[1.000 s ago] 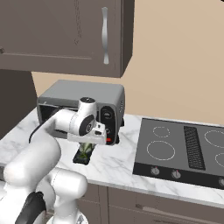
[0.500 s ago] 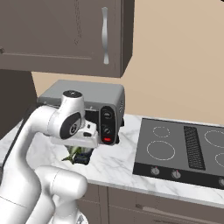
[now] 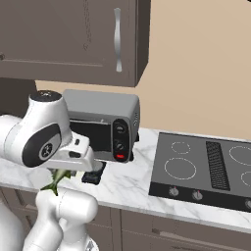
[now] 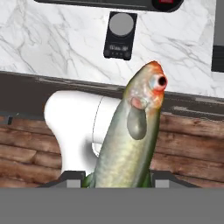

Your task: Take the fish from the fridge and place it on the digital scale on the counter by the fridge. Wait a few seconds for a reading, then move it to the plate on the dining counter.

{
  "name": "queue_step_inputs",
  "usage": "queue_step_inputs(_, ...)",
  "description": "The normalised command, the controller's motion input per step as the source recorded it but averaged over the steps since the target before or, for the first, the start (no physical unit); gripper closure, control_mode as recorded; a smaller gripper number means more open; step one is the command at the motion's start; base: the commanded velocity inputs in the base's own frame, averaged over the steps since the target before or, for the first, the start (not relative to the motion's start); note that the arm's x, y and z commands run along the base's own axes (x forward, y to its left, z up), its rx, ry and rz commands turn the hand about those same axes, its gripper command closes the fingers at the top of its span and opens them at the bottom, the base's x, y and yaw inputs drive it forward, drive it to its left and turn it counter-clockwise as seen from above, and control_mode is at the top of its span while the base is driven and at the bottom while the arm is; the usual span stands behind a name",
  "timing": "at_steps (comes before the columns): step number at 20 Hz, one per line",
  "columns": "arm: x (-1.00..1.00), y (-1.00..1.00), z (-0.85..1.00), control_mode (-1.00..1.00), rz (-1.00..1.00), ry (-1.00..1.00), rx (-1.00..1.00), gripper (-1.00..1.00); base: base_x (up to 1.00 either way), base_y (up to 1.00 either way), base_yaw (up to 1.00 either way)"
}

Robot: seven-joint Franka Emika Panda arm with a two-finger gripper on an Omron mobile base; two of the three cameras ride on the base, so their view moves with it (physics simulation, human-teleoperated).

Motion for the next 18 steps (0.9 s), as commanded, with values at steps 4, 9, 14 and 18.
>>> queue_step_inputs(4, -0.11, 0.00, 0.00, -1.00, 0.01, -0.03, 0.00, 1.00, 0.00, 0.00, 0.00)
queue_step_inputs(9, 0.00, 0.00, 0.00, -1.00, 0.00, 0.00, 0.00, 1.00, 0.00, 0.00, 0.00)
queue_step_inputs(14, -0.04, 0.00, 0.00, 1.00, 0.00, 0.00, 0.00, 1.00, -0.60, -0.47, -0.32)
queue_step_inputs(18, 0.00, 0.00, 0.00, 1.00, 0.00, 0.00, 0.00, 1.00, -0.75, -0.46, -0.60)
